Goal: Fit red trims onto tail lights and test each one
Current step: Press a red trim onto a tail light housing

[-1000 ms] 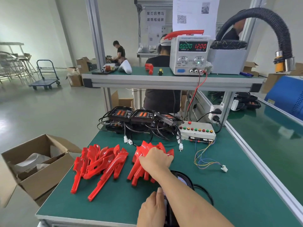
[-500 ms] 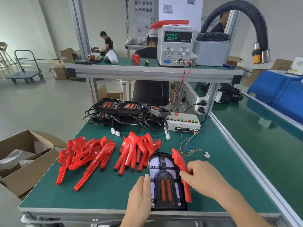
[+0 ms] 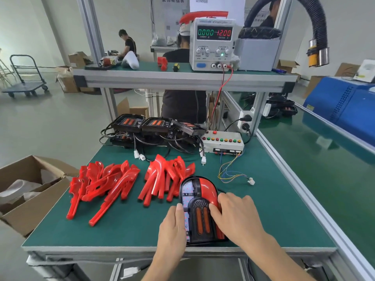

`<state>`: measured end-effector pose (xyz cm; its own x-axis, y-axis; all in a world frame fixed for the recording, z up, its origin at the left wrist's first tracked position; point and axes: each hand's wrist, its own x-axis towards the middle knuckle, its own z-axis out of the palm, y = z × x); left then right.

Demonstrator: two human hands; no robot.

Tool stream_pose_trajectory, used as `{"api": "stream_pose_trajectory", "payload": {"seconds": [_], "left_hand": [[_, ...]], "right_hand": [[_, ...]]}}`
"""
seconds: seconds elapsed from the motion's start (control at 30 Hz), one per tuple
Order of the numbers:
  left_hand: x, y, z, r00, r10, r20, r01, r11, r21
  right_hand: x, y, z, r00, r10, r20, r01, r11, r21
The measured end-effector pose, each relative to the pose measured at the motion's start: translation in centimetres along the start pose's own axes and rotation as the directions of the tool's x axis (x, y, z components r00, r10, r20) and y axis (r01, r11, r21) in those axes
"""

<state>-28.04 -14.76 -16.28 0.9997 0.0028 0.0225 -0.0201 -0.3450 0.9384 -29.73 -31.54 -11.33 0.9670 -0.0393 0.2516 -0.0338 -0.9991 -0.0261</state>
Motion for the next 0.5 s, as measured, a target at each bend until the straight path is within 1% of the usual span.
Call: {"api": "stream_pose_trajectory", "payload": {"seconds": [0.1,0.2,0.27,0.33,0.4,0.43,0.5], "left_hand": [[0.0,0.0,0.1,1.0,-0.002,-0.011,0.002,1.0,-0.009],[-0.1,-0.2,0.0,1.0,0.013,0.002,-0.013,1.0,-0.028],[-0.1,-0.3,-0.1,1.0,0.023,0.01,-0.022,0.999,-0.033],[-0.2,-0.4,-0.2,0.999,0.036,0.022,-0.035,0.999,-0.036],[-0.3,-0.2,-0.3,0.999,0.037,0.031,-0.035,0.998,-0.056],[-0.3,-0.2,-0.4,0.999,0.039,0.032,-0.037,0.997,-0.072],[-0.3,-0.2,-0.5,0.999,0.042,0.027,-0.039,0.995,-0.092]], "right_hand": [[-0.5,0.1,0.7,0.994,-0.048,-0.094,0.038,0.994,-0.106],[-0.9,0.5,1.2,0.989,-0.063,-0.131,0.055,0.996,-0.065],[-0.9,0.8,1.3,0.991,-0.038,-0.129,0.038,0.999,-0.003],[-1.1,1.0,1.5,0.997,0.049,-0.06,-0.041,0.991,0.128],[-1.4,1.1,1.5,0.989,0.148,0.028,-0.148,0.926,0.348],[-1.6,1.1,1.6,0.98,0.192,0.046,-0.191,0.86,0.473],[-2.0,1.3,2.0,0.962,0.246,0.114,-0.254,0.669,0.699]]}}
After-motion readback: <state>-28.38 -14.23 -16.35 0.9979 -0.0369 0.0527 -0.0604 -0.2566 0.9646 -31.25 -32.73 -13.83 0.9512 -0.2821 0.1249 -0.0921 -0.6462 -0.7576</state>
